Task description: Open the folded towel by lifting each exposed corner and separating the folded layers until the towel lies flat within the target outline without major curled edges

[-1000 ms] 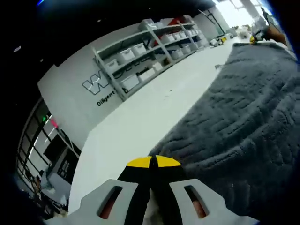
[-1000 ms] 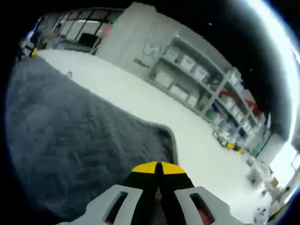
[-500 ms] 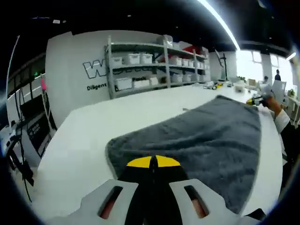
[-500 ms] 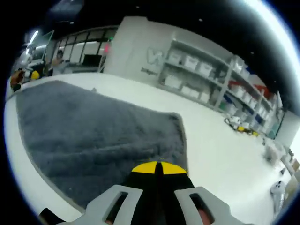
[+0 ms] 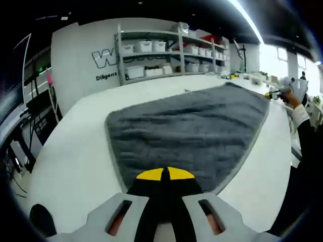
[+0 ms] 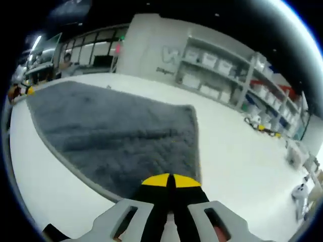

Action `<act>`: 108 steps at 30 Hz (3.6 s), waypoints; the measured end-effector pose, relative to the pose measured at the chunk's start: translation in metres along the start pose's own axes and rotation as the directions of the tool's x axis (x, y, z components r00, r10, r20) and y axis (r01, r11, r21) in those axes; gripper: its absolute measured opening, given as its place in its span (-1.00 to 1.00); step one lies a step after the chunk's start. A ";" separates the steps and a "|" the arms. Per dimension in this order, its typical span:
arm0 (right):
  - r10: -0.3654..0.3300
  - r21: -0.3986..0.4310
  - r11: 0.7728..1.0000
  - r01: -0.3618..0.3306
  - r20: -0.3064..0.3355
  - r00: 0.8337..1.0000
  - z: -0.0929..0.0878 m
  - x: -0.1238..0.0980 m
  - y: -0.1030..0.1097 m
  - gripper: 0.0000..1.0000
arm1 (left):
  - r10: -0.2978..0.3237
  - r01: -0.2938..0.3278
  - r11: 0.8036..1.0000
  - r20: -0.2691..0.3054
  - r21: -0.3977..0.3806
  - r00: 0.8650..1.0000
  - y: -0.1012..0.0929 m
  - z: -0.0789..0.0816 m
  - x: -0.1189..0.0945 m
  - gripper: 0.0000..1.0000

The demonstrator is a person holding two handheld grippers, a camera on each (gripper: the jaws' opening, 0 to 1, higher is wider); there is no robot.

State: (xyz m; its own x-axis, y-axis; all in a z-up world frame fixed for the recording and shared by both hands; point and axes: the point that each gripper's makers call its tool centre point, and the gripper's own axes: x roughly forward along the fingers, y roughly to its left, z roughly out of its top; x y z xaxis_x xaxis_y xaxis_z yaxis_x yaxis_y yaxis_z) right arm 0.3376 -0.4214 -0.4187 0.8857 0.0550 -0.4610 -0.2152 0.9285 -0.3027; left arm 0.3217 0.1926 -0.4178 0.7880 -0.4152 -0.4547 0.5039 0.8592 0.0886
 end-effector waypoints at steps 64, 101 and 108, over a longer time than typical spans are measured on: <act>0.544 -0.292 0.816 -0.498 0.100 0.833 0.029 -0.034 0.130 -1.00 | -0.264 0.261 0.961 -0.027 -0.089 0.964 -0.090 0.016 0.011 -0.99; 0.200 -0.032 0.977 -0.212 0.495 0.846 0.106 -0.159 0.042 1.00 | 0.131 -0.068 0.981 0.357 -0.183 0.925 -0.032 0.088 -0.129 0.99; 0.191 -0.021 0.978 -0.206 0.473 0.860 0.106 -0.163 0.044 1.00 | 0.143 -0.063 0.976 0.395 -0.209 0.907 -0.034 0.094 -0.134 0.99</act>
State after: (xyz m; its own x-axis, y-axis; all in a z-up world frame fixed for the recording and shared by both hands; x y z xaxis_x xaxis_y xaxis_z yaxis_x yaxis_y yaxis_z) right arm 0.2269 -0.3504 -0.2688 0.9152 0.3985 -0.0597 -0.4015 0.8893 -0.2190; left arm 0.2325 0.1910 -0.2763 0.9269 -0.3720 -0.0498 0.3682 0.9271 -0.0701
